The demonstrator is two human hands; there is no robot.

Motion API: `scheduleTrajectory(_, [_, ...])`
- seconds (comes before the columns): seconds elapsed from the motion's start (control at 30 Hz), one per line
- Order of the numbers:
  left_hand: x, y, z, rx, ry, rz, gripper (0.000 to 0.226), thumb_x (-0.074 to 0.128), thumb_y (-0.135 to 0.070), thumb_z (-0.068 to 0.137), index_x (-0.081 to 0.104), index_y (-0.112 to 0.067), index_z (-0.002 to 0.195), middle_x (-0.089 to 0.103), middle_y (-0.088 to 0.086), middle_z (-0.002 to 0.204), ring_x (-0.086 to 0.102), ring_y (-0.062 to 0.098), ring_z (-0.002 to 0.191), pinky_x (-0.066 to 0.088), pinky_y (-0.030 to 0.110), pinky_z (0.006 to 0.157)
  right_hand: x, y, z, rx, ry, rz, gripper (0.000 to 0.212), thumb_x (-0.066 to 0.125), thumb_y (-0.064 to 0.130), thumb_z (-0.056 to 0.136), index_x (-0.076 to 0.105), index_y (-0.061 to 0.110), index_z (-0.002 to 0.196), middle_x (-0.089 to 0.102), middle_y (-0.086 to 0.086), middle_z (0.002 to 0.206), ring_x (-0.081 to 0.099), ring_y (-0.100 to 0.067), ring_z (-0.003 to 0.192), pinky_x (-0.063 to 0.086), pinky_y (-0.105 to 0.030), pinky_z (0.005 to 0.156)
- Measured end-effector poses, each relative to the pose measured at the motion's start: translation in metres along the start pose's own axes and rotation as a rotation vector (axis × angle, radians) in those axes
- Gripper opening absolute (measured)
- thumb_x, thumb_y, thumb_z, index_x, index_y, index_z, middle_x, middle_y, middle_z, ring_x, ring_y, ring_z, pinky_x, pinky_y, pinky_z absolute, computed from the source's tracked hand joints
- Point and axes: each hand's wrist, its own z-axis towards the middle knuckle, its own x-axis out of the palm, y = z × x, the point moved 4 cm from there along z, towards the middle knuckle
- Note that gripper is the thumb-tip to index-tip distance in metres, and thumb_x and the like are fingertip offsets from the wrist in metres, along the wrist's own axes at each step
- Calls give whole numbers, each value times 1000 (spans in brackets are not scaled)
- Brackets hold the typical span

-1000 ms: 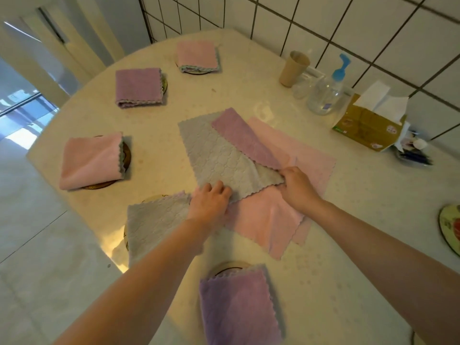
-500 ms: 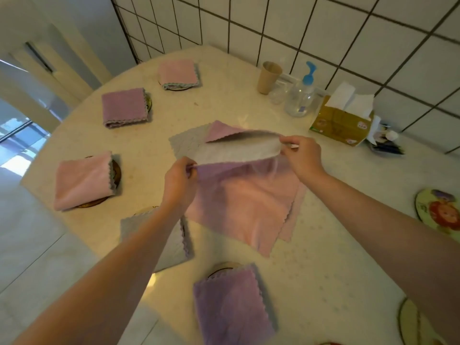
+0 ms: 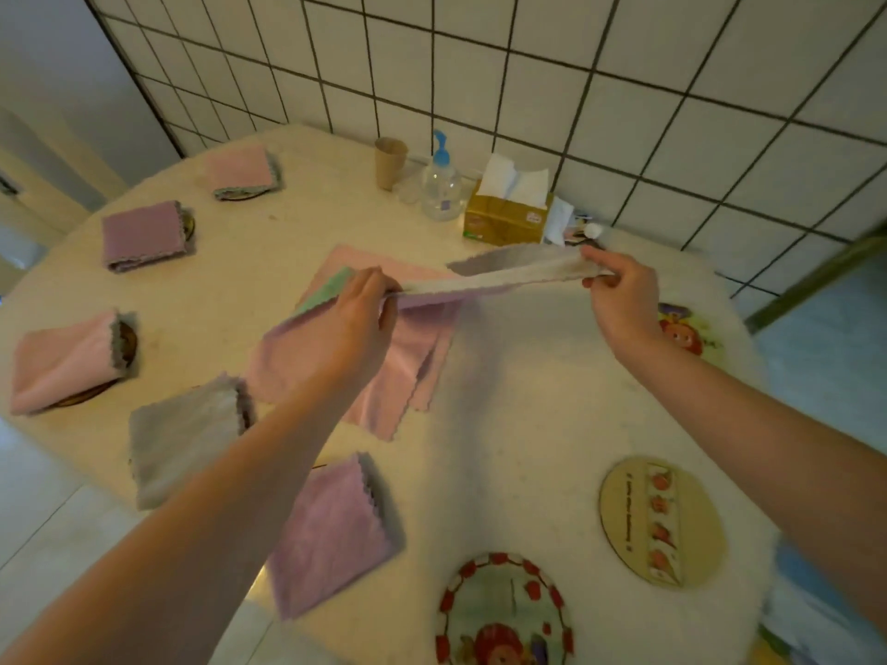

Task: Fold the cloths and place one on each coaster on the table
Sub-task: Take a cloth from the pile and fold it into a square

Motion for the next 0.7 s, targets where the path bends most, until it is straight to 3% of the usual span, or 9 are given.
scheduleTrajectory(0.13, [32,-66,-22,-10,69,-3,9,55,-5,89,59,-7,97,59,10,101,50,23,99,32,22,77,-84,-42,-26,-54,35,-166,20,62,11,86,73,13,102,71,-5,103,61,-10,85,46,-21,83])
scheduleTrajectory(0.23, [60,-90,-71,2,156,18,9,60,-7,86,59,-10,94,59,7,97,51,21,94,35,24,74,-118,-93,-66,-93,237,-321,14,66,17,86,73,13,97,71,-1,95,58,-11,84,42,-23,75])
scheduleTrajectory(0.33, [87,-98,-141,45,404,61,7,57,-11,89,58,-14,96,58,0,96,53,19,92,42,30,77,-134,-150,-113,-102,429,-422,10,66,21,85,72,20,92,65,3,91,56,-14,88,39,-24,76])
scheduleTrajectory(0.5, [106,-101,-228,-74,731,55,8,48,-23,96,53,-20,102,56,-4,100,54,15,92,45,30,80,-144,-214,-182,-89,600,-413,9,72,24,80,73,16,85,50,4,92,50,-11,87,35,-21,77])
scheduleTrajectory(0.57, [108,-98,-244,-171,825,77,12,50,-25,95,54,-24,105,57,-5,102,56,15,93,46,29,81,-143,-224,-200,-78,684,-388,8,72,23,80,72,15,82,54,4,93,53,-12,89,41,-24,80])
scheduleTrajectory(0.7, [110,-90,-248,-299,883,41,3,56,-28,90,53,-29,91,62,-4,87,59,16,79,49,35,70,-144,-228,-214,-71,775,-312,5,71,17,80,70,13,78,66,1,89,59,-16,90,46,-30,82])
